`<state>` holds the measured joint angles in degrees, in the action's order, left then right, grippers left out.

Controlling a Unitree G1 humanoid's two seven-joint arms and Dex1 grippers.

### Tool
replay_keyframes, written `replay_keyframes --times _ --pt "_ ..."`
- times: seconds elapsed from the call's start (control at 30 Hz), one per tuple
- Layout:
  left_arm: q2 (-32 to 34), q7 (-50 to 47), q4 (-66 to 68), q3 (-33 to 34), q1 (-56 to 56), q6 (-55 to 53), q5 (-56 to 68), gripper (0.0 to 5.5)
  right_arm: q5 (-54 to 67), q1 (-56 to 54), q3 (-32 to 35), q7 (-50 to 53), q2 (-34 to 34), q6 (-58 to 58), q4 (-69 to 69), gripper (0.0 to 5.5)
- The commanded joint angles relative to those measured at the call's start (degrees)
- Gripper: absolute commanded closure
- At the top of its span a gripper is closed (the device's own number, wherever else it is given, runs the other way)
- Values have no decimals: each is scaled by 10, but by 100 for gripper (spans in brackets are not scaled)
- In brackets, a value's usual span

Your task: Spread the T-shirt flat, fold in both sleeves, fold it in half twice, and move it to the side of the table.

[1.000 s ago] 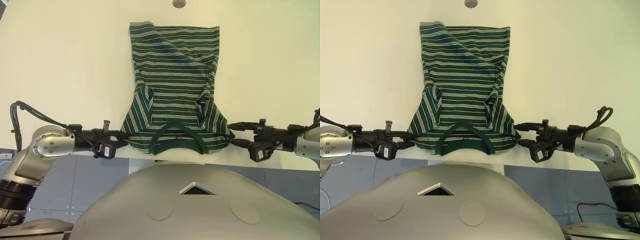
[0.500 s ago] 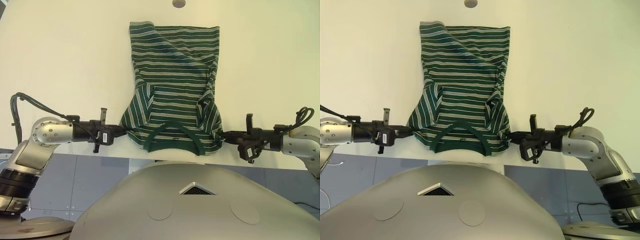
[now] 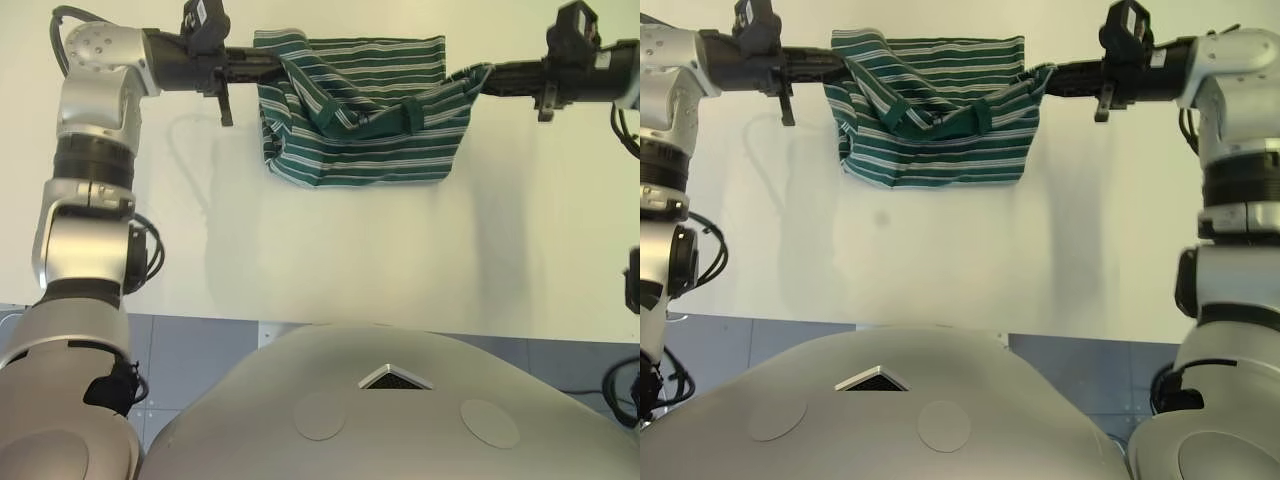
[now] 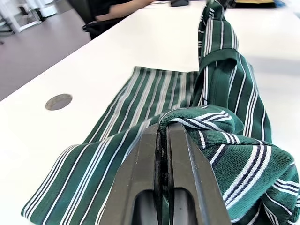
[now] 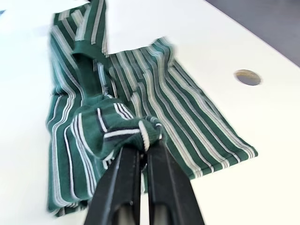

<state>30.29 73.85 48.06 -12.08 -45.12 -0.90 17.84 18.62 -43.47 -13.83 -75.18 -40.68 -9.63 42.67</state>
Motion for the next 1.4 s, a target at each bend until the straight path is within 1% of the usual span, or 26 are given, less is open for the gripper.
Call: replay_keyframes --times 0.03,0.13,0.27,0.3,0.33,0.37,0.43,0.57,0.63,0.7,0.77,0.8,0.87,0.93,0.97,1.07,1.1,1.17,1.23,1.27,1.33,1.4 --pt "-37 -90 221 35 -79 32 -50 550 -68 -119 19 97 91 58 248 545" --pt "-40 -111 260 68 -97 44 -60 550 -86 -141 46 116 102 77 301 545" --pt "-66 -172 280 80 -93 62 -98 550 -127 -131 55 140 127 88 327 545" --pt "-76 -183 283 85 -89 60 -103 550 -137 -126 56 159 136 88 331 515" --pt "-85 -208 286 88 -86 55 -112 550 -146 -121 60 194 146 92 334 502" --pt "-93 -237 290 93 -86 43 -118 520 -155 -118 65 234 156 102 337 481" --pt "-101 -290 295 109 -88 23 -122 483 -170 -116 74 301 169 116 340 439" --pt "-108 -394 298 203 -108 -30 -72 416 -191 -124 108 511 178 122 346 365" --pt "-109 -421 295 257 -116 -39 -37 381 -206 -126 113 560 179 144 341 356" --pt "-102 -410 287 316 -120 -34 10 349 -202 -120 118 534 203 183 323 356" --pt "-98 -366 266 334 -106 -2 23 310 -190 -97 112 471 247 225 272 356" --pt "-102 -345 249 334 -92 18 22 310 -187 -69 94 435 274 232 213 356" --pt "-117 -327 199 329 -45 62 20 310 -197 11 25 387 323 189 50 356" --pt "-139 -334 128 325 12 77 23 310 -234 103 -87 319 332 112 -114 356" --pt "-149 -341 95 319 35 78 21 310 -265 130 -129 305 327 83 -159 356" --pt "-170 -382 -43 282 111 57 -7 310 -395 156 -230 330 317 16 -175 356" --pt "-172 -402 -77 265 129 53 -24 310 -413 163 -249 331 322 -9 -186 356" --pt "-177 -428 -136 244 154 33 -40 310 -419 175 -264 314 324 -50 -228 356" --pt "-174 -438 -199 223 175 9 -51 310 -409 190 -271 267 294 -81 -292 356" --pt "-168 -438 -233 212 187 -3 -55 310 -396 207 -275 230 265 -92 -334 356" --pt "-149 -427 -301 196 213 -27 -58 310 -352 267 -263 164 195 -126 -431 356" --pt "-121 -410 -360 190 233 -51 -55 310 -319 340 -238 121 91 -109 -508 356"
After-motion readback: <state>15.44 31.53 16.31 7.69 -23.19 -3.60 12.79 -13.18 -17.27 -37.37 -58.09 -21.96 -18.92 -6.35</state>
